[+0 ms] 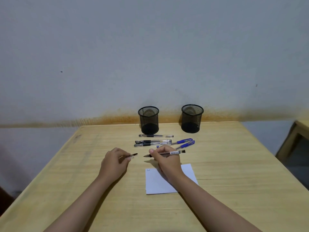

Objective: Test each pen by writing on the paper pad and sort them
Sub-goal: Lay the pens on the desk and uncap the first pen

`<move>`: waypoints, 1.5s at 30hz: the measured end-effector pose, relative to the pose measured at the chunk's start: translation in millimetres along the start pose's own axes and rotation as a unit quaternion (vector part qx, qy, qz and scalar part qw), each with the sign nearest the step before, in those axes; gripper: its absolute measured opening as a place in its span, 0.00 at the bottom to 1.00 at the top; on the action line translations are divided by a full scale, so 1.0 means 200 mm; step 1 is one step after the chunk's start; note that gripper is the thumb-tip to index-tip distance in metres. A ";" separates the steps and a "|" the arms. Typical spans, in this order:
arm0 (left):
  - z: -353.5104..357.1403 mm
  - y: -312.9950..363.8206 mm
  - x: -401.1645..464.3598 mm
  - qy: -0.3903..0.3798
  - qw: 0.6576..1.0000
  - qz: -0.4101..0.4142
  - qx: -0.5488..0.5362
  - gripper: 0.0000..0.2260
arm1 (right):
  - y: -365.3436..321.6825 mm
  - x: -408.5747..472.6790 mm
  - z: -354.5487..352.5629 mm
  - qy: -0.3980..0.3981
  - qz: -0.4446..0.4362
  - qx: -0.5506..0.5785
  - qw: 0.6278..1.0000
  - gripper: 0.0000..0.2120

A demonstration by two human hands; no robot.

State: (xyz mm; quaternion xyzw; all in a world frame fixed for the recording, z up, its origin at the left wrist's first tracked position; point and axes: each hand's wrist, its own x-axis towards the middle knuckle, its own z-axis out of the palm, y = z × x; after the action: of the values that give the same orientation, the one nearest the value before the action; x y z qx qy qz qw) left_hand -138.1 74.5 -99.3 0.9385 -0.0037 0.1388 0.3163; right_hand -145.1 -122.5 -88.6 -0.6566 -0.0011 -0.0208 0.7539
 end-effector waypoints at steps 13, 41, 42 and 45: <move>-0.12 0.23 -0.06 -0.007 0.970 0.028 -0.240 0.12 | -0.15 -0.03 -0.01 -0.074 -0.075 -0.043 0.993 0.03; -0.03 0.42 -0.17 -0.087 0.948 0.052 -0.301 0.13 | -0.33 -0.18 -0.35 -0.223 0.030 -0.125 0.966 0.04; -0.01 0.41 -0.18 -0.094 0.944 0.014 -0.315 0.12 | -0.32 -0.19 -0.36 -0.214 0.042 -0.133 0.967 0.05; 0.04 0.36 -0.23 -0.109 0.946 -0.027 -0.306 0.11 | -0.31 -0.19 -0.39 -0.164 0.058 -0.138 0.975 0.05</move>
State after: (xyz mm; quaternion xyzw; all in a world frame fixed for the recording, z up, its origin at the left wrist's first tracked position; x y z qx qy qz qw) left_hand -187.0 8.1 -73.9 0.8059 -0.0552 0.0198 0.5892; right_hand -187.1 -207.9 -39.8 -0.7475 -0.0836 0.1313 0.6458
